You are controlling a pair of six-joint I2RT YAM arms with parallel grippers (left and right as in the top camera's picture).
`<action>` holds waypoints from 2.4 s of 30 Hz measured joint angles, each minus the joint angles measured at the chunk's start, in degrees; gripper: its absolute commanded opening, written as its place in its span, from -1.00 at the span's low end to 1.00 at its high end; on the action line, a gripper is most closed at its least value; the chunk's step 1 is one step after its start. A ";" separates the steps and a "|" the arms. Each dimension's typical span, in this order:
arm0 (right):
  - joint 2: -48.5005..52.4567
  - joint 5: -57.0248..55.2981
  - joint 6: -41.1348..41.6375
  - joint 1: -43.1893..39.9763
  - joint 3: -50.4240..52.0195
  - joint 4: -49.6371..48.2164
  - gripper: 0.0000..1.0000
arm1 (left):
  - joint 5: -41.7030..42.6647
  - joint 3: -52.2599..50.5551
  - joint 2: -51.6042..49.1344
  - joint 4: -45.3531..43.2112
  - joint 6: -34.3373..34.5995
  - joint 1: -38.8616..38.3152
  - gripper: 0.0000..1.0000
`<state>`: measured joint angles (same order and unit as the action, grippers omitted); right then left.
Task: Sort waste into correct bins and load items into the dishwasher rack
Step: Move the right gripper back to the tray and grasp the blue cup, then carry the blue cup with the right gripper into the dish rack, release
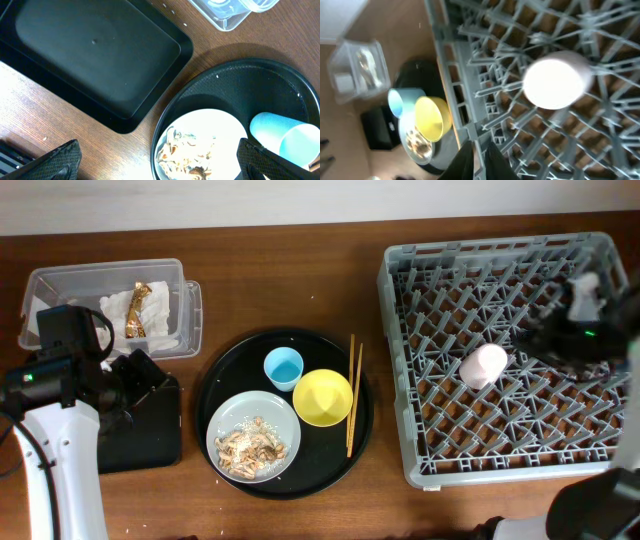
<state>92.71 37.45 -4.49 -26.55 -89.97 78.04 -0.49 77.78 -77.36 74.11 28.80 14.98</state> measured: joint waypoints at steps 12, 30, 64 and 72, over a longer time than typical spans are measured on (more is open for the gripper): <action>1.07 -21.84 13.07 53.31 0.02 -12.72 0.87 | 0.00 0.00 0.00 0.00 0.00 0.00 0.98; 28.85 -43.95 23.04 75.82 -14.34 -30.51 0.09 | 0.00 0.00 0.00 0.02 0.00 0.00 0.98; 20.44 -39.65 22.45 44.89 -62.16 18.91 -0.92 | 0.00 0.00 0.00 0.02 0.00 -0.02 0.98; -0.39 -24.79 13.46 32.09 -37.90 18.95 -0.92 | 0.00 0.00 0.00 0.02 0.00 0.00 0.98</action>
<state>92.31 12.67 8.97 5.54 -127.87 96.99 -0.49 77.78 -77.36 74.13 28.80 14.98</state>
